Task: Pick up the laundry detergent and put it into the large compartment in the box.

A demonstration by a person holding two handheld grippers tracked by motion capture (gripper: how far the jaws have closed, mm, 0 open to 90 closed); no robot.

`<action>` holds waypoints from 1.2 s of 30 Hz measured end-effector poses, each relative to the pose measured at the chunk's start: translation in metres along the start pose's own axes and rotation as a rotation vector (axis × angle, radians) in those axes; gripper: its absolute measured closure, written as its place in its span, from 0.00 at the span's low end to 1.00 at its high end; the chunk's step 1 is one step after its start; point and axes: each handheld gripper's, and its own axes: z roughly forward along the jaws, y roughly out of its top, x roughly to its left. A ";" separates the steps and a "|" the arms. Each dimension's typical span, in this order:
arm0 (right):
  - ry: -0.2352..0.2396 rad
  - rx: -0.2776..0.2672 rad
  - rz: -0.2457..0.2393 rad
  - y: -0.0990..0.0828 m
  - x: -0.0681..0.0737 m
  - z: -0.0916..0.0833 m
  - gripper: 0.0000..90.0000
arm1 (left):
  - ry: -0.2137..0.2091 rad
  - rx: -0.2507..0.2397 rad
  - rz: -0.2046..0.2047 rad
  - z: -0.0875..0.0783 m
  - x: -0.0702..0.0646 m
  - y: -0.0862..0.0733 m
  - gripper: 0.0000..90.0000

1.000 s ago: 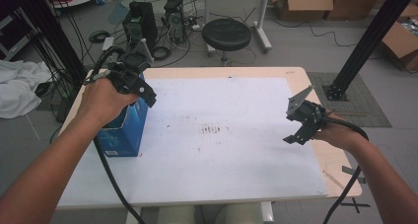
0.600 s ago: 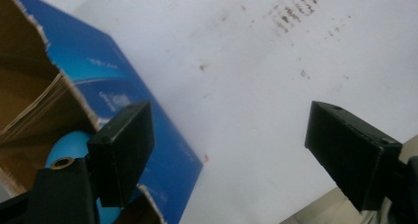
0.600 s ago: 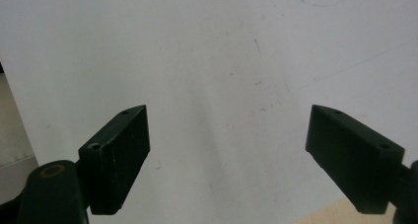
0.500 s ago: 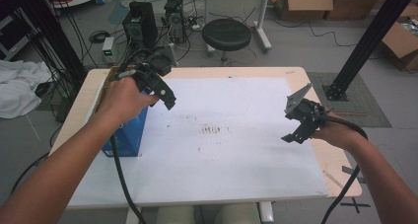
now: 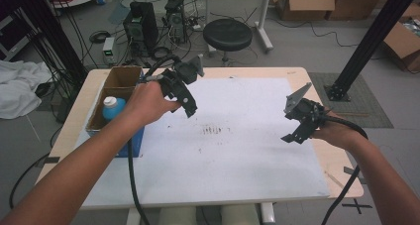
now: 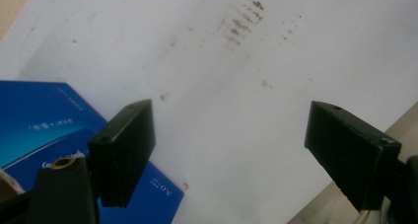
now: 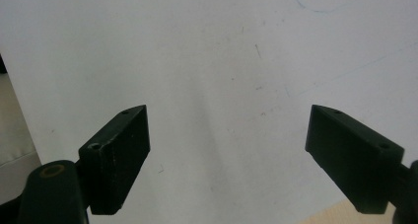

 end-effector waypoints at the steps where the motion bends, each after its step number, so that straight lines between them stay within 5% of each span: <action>1: 0.000 0.001 0.000 0.000 -0.001 0.000 0.19 | -0.006 0.003 0.018 0.002 -0.004 0.002 0.23; 7: -0.001 0.005 -0.006 0.004 -0.001 -0.001 0.19 | -0.012 0.004 0.050 0.007 -0.010 0.005 0.23; 36: 0.003 0.009 -0.014 0.008 0.000 0.003 0.19 | -0.014 -0.003 0.040 0.009 -0.007 0.004 0.24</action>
